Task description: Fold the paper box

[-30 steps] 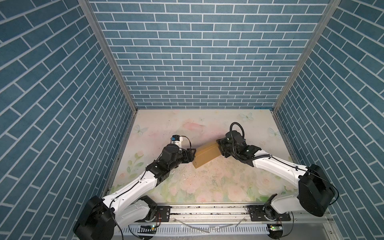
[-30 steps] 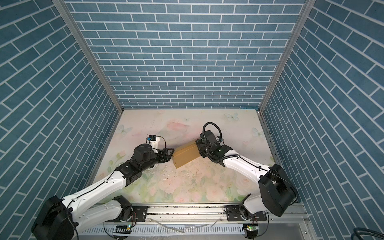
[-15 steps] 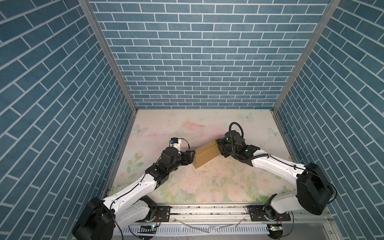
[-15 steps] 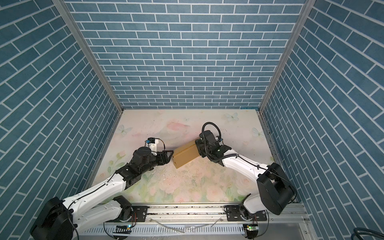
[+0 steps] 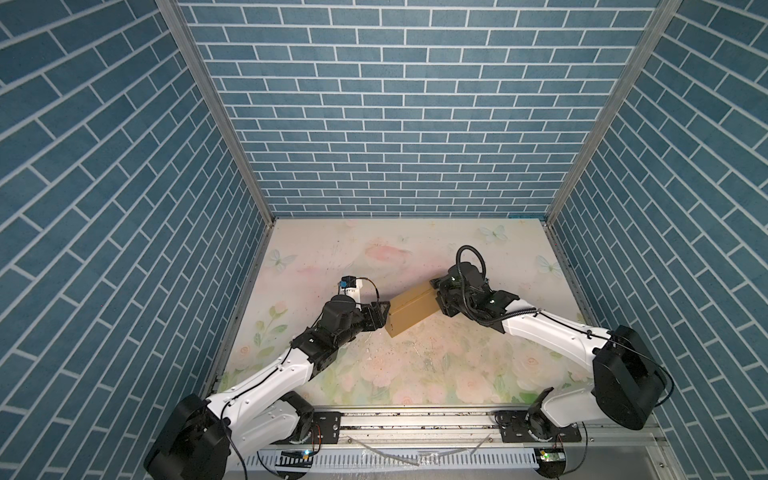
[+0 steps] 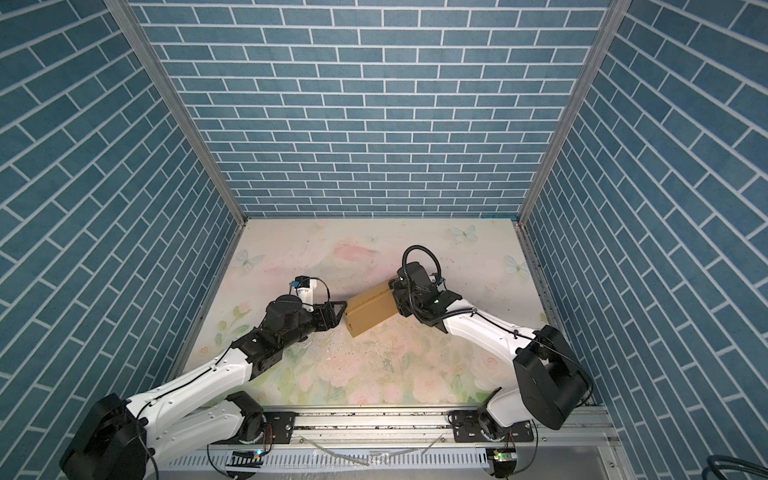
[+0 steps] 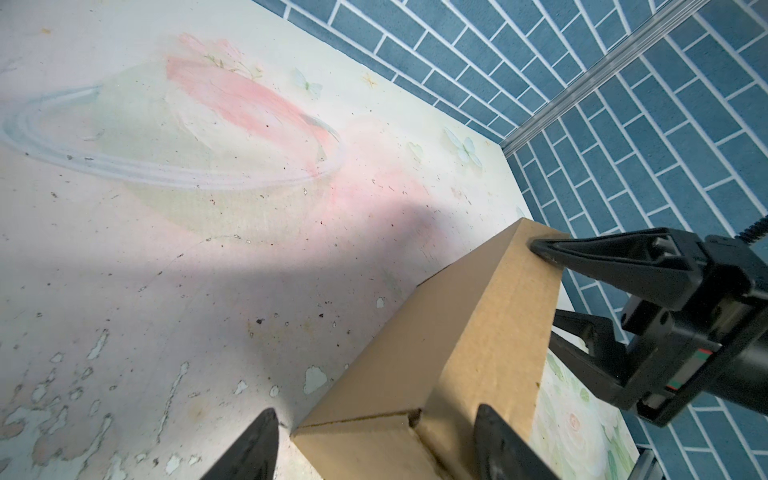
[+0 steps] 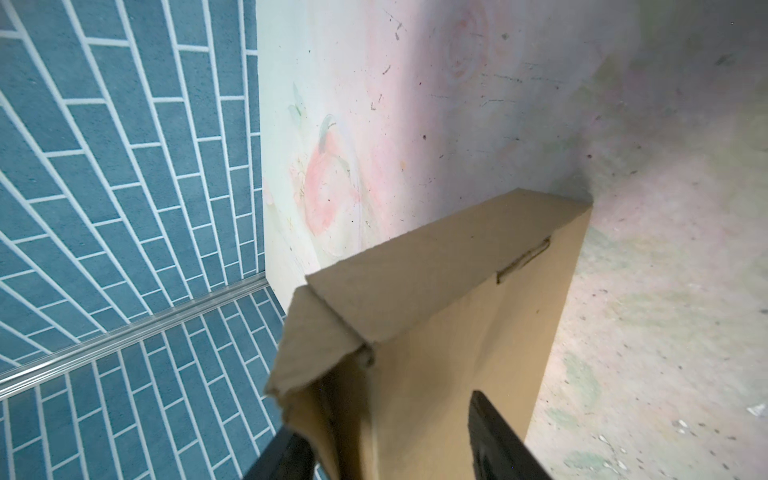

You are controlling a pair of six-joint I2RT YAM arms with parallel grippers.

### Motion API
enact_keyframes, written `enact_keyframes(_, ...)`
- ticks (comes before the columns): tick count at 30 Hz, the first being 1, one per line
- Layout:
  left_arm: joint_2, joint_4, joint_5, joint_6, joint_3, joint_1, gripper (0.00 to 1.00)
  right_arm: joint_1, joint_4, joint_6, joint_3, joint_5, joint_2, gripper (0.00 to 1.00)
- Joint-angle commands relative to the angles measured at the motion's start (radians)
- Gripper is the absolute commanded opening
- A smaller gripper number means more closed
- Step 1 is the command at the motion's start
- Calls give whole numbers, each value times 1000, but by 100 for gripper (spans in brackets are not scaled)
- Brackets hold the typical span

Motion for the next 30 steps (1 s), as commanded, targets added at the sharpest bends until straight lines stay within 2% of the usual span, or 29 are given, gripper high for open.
enact_keyframes(1, 7, -74, -23, 27, 2, 4, 75, 7, -69, -33, 30, 17, -36, 61)
enact_keyframes(12, 18, -100, -31, 42, 46, 4, 75, 7, -181, -112, 41, 1, -96, 73)
enact_keyframes(21, 11, -145, -51, 54, 83, 4, 75, 8, -219, -175, 36, 17, -134, 78)
enact_keyframes(30, 0, -197, -81, 65, 117, 6, 75, 6, -269, -226, 43, 44, -168, 79)
